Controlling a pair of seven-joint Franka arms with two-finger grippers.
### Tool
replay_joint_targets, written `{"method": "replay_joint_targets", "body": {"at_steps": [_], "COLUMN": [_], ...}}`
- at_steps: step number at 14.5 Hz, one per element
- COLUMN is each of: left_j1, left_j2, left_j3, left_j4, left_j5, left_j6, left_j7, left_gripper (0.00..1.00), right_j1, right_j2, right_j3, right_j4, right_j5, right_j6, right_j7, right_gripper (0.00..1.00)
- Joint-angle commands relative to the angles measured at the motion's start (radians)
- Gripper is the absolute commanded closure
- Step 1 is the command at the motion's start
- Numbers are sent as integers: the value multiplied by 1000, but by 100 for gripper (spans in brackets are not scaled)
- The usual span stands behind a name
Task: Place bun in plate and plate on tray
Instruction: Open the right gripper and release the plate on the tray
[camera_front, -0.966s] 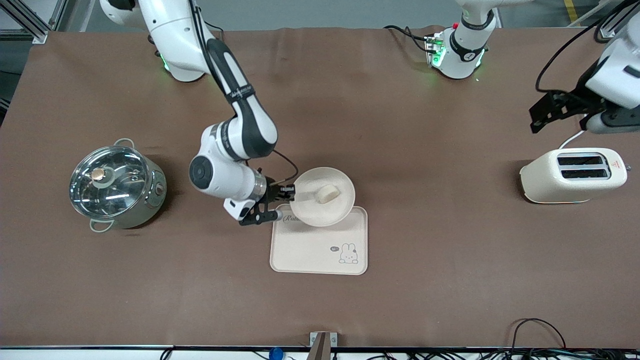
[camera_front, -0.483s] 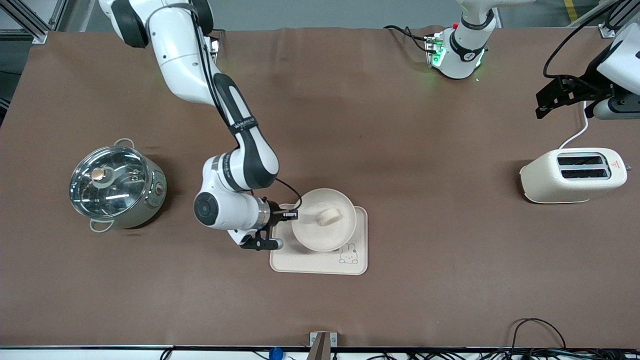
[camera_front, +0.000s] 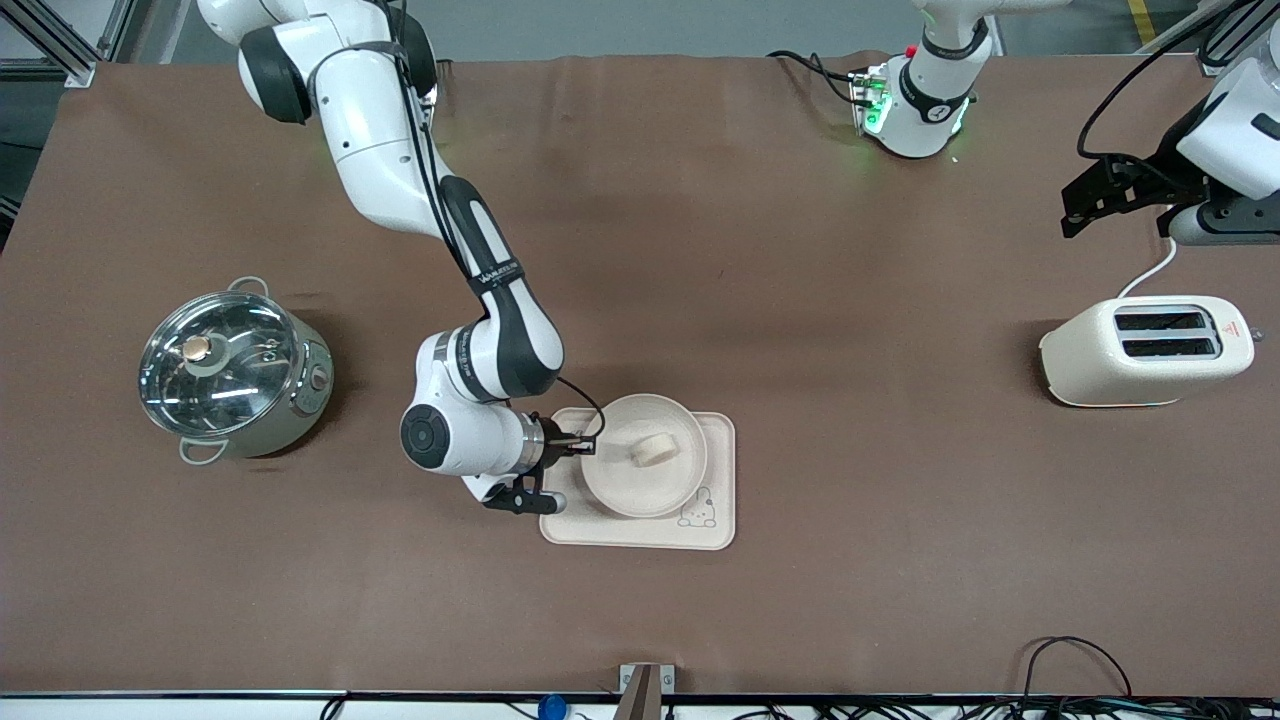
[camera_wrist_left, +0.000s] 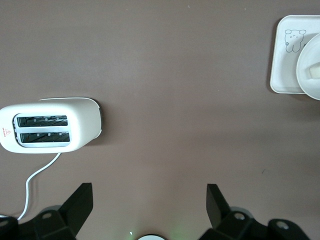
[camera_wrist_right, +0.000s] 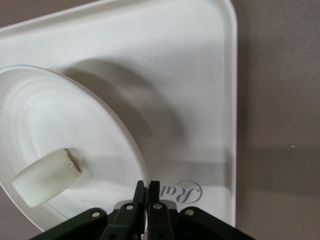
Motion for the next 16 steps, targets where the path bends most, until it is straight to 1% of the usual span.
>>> {"method": "replay_joint_targets", "body": {"at_steps": [1, 8, 9, 10, 11, 13, 15, 16], "left_j1": [-5, -2, -2, -2, -2, -2, -2, -2], "left_j2": [-19, -15, -15, -15, -16, -18, -16, -16], "left_j3": [1, -1, 1, -1, -1, -1, -1, 1], "left_j4": [-32, -31, -31, -29, -29, -31, -29, -29], "left_j5": [2, 0, 0, 0, 0, 0, -1, -1], "left_j6": [32, 43, 43, 43, 43, 41, 43, 43], "left_j7": [13, 13, 13, 13, 13, 13, 13, 12], "left_gripper": [0, 0, 0, 0, 0, 0, 0, 0], "right_j1": [-28, -21, -16, -17, -21, -16, -17, -24], "right_j2": [26, 37, 37, 37, 37, 33, 7, -21], "right_j3": [15, 18, 18, 19, 19, 19, 21, 21], "right_j4": [33, 31, 30, 27, 25, 25, 25, 25], "right_j5": [-19, -19, -19, -17, -17, -14, -8, -7], "right_j6": [14, 39, 39, 40, 40, 42, 39, 34], "right_j7": [22, 20, 17, 12, 11, 20, 26, 22], "right_gripper": [100, 100, 91, 64, 47, 36, 25, 24]}}
